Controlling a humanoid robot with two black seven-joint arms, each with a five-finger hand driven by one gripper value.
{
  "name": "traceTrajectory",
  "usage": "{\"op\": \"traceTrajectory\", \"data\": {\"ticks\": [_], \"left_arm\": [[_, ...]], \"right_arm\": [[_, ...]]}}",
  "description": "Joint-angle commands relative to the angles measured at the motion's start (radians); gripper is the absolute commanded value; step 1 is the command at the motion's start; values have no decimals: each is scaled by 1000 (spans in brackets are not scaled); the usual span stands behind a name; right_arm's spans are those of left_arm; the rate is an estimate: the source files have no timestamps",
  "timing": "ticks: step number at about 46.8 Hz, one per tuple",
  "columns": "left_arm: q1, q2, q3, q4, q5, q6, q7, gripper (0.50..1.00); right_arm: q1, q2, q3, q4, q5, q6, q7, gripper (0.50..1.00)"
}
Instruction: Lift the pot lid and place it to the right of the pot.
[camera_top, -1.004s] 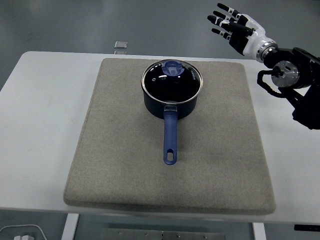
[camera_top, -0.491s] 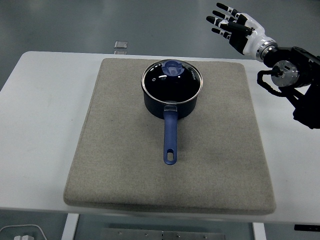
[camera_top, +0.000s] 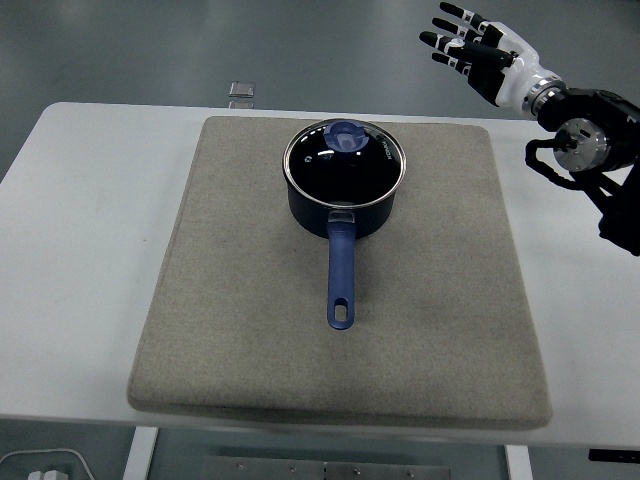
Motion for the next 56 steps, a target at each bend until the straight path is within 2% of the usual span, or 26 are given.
{"op": "traceTrajectory", "data": {"ticks": [1,12,25,46,56], "left_arm": [[0,0,0,0,0,0,0,1000],[0,0,0,0,0,0,0,1000],[0,0,0,0,0,-2,0,1000],[0,0,0,0,0,0,0,1000],[0,0,0,0,0,0,0,1000]], "right_arm": [[-2,-12,3,3,-41,12,1,921],[29,-24,11,39,-150,44,3,919],[81,-31,11,164,-429,46,3,919],[142,-31,-12,291,-856,66,0,919],[167,-35,-55,306,-1053,145,0,919]]}}
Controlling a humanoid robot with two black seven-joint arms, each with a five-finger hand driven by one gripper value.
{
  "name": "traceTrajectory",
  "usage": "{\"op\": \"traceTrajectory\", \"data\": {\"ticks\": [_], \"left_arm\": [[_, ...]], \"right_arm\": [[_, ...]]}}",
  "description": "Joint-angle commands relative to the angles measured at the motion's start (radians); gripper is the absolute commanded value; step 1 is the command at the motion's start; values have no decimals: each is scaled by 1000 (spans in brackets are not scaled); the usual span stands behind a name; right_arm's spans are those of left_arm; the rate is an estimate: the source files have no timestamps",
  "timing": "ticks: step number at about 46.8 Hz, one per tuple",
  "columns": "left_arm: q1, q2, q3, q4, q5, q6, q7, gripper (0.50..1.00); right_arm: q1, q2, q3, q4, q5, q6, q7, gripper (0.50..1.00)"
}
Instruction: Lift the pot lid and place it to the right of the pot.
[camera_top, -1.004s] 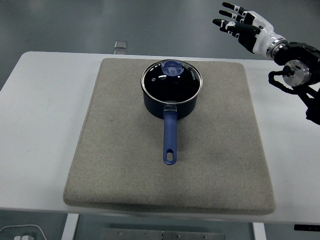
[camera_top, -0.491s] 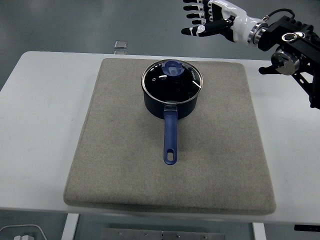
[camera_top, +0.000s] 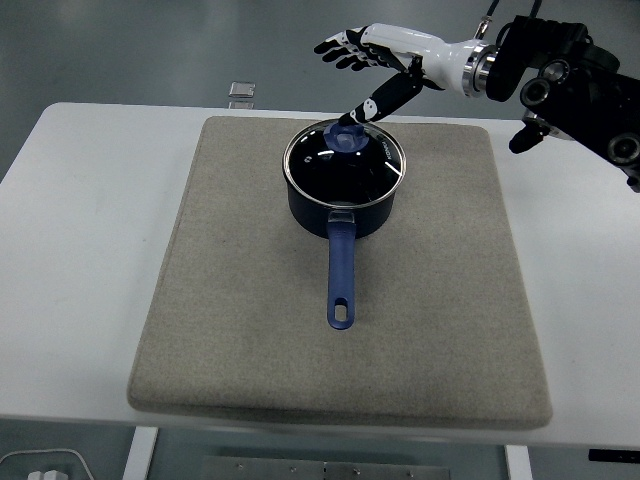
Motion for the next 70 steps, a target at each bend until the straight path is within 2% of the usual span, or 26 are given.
{"op": "traceTrajectory", "data": {"ticks": [1,4,13,17,25,51,65,70], "left_arm": [[0,0,0,0,0,0,0,1000],[0,0,0,0,0,0,0,1000],[0,0,0,0,0,0,0,1000],[0,0,0,0,0,-1,0,1000],[0,0,0,0,0,0,0,1000],[0,0,0,0,0,0,0,1000],[0,0,0,0,0,0,0,1000],[0,0,0,0,0,0,0,1000]], "right_arm": [[7,-1,-7,-1,-73,39,0,919],[10,1,-19,-1,-141,56,0,919],[21,9,-47,-3,-239,59,-9,919],[26,12,-50,-6,-244,59,-14,919],[35,19,-59,-10,-242,55,-68,917],[27,85,-60,-35,-241,46,-71,913],[26,84,-62,-36,-244,44,-71,883],[24,85,-60,-35,-244,47,-71,817]]}}
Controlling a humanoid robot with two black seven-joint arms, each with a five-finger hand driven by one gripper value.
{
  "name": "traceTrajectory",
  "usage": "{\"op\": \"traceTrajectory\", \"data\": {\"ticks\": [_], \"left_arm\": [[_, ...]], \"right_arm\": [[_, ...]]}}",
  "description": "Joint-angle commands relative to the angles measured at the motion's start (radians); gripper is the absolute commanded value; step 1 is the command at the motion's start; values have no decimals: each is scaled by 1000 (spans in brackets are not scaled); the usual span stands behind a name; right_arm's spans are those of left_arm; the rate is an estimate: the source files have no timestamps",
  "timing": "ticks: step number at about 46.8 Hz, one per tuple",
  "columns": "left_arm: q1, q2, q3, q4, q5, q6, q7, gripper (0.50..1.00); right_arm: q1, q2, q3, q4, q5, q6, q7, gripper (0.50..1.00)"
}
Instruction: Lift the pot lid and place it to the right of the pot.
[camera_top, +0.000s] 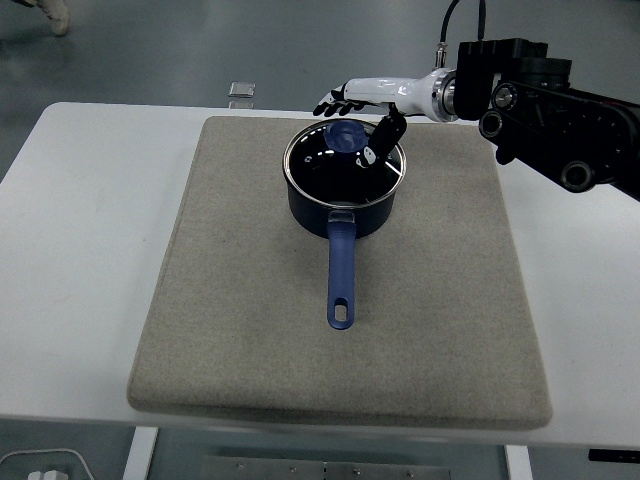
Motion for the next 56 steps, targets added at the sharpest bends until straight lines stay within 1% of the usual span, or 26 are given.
{"op": "traceTrajectory", "data": {"ticks": [1,6,19,25,27,30,33,42,47,56], "left_arm": [[0,0,0,0,0,0,0,1000],[0,0,0,0,0,0,0,1000],[0,0,0,0,0,0,0,1000],[0,0,0,0,0,0,0,1000],[0,0,0,0,0,0,0,1000],[0,0,0,0,0,0,0,1000],[0,0,0,0,0,0,0,1000],[0,0,0,0,0,0,0,1000],[0,0,0,0,0,0,0,1000],[0,0,0,0,0,0,0,1000]], "right_arm": [[0,1,2,1,0,3,0,805],[-3,1,1,1,0,5,0,785],[2,1,1,1,2,8,0,776],[3,1,1,1,0,9,2,750],[3,1,1,1,0,11,2,727],[2,1,1,1,0,11,2,717],[2,1,1,1,0,12,2,689],[0,1,2,1,0,12,2,686],[-1,1,2,1,0,14,2,697],[2,0,1,1,-2,15,2,697]]}}
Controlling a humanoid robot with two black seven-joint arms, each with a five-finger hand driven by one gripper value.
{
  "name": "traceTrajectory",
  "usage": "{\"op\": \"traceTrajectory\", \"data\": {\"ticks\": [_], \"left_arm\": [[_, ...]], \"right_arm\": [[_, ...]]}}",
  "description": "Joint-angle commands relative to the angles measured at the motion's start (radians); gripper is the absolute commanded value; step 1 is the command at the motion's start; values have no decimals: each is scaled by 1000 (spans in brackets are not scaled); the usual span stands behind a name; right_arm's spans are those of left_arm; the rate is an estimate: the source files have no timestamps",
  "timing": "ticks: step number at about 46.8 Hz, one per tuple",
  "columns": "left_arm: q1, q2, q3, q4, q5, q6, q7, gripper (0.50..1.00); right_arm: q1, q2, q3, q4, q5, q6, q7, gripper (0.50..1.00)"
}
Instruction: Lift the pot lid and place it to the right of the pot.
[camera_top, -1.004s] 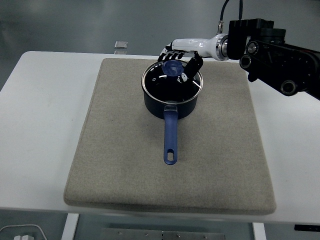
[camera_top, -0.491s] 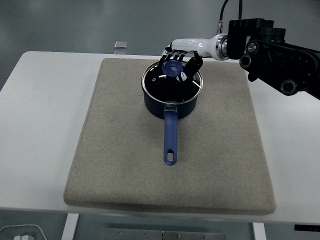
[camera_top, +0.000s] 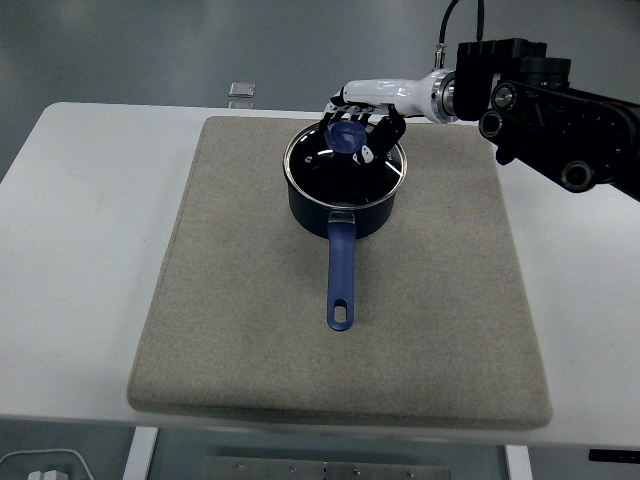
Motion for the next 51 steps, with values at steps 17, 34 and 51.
{"op": "traceTrajectory", "data": {"ticks": [17,34,51], "left_arm": [[0,0,0,0,0,0,0,1000],[0,0,0,0,0,0,0,1000],[0,0,0,0,0,0,0,1000]], "right_arm": [[3,0,-2,1,-17,0,0,688],[14,-3,-1,1,-20,2,1,574],[43,-17,2,1,-14,2,0,541]]}}
